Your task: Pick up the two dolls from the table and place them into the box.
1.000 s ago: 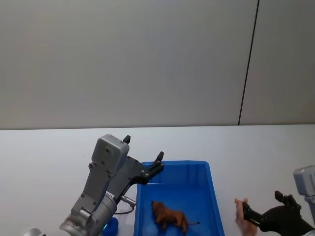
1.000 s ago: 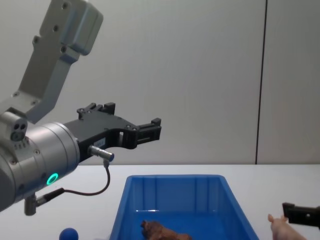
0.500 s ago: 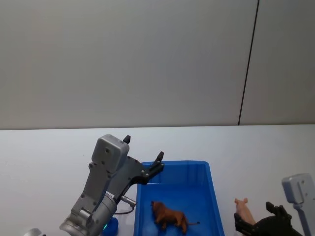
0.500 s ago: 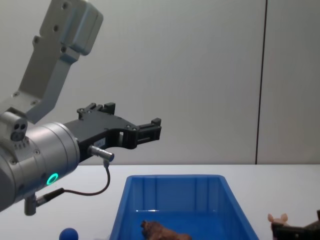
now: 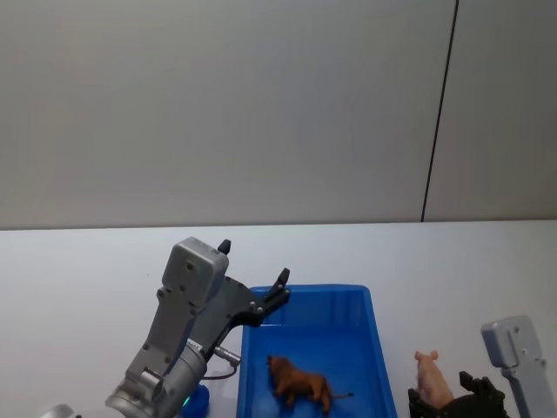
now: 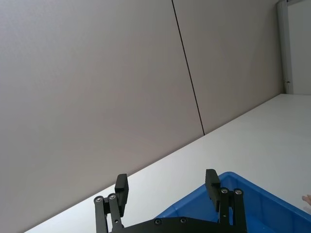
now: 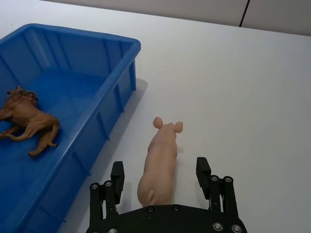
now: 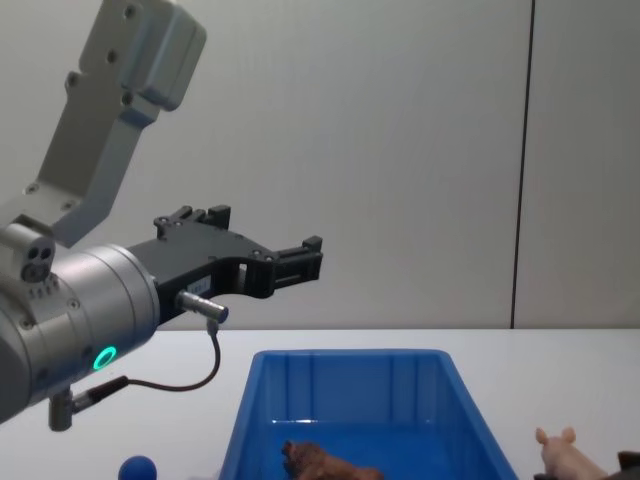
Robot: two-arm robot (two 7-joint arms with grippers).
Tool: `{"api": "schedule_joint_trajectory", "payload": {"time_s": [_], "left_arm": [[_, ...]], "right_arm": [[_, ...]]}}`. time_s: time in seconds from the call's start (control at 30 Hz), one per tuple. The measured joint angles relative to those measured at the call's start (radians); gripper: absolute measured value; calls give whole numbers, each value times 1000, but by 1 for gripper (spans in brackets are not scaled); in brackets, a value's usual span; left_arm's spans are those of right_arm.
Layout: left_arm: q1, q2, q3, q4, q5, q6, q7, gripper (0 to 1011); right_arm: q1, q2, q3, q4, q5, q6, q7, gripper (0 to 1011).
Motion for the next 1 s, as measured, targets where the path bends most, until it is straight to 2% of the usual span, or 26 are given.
{"api": "schedule_joint_trajectory", "payload": {"time_s": [0.17,0.2,0.37,0.47,0.5,0.63,1.0], "left_arm": [[0,0,0,0,0,0,0,1001],[0,0,0,0,0,0,0,1001],[0,0,0,0,0,0,0,1001],[0,0,0,0,0,0,0,1001],[0,0,0,0,0,0,0,1001],[0,0,0,0,0,0,0,1002],[0,0,0,0,0,0,0,1001]], "right_arm": [[9,-11,-4,18,-9,1,-7,810],[9,-11,-4,18,-9,1,-7,810],[17,-21,-6,34,-15,2,-15,620],[18,-23,-6,37,-17,3,-18,559],[19,-25,-6,38,-17,5,-20,500],[20,-28,-5,39,-18,10,-27,395],[21,-29,1,19,-24,5,-31,376]]}}
